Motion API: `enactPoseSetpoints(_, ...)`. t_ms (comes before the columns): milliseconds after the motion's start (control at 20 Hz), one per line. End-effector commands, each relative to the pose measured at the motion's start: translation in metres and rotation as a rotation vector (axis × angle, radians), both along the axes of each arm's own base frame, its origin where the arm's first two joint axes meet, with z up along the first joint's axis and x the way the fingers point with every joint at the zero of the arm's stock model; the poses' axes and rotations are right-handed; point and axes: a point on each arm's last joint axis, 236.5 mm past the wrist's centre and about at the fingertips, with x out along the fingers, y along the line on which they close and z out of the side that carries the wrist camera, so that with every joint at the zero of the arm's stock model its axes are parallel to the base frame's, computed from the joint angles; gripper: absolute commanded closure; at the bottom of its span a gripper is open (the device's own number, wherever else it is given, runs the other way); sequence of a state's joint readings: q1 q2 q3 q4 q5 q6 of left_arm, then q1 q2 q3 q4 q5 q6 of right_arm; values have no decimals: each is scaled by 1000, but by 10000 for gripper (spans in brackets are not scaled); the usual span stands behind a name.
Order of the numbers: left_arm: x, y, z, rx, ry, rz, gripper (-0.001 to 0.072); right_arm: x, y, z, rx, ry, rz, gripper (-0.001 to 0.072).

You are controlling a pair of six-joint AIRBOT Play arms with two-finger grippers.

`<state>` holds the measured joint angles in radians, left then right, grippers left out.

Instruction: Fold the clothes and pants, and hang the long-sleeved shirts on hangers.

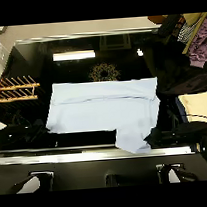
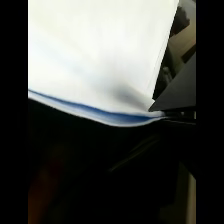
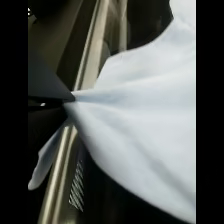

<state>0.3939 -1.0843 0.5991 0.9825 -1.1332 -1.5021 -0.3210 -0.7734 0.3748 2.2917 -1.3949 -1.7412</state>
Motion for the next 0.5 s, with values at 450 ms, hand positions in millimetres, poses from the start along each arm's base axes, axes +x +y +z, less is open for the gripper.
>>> enactPoseSetpoints(450, 51, 16, 71, 108, -291, 171, 692, 95, -33, 57, -108, -351, -177, 681)
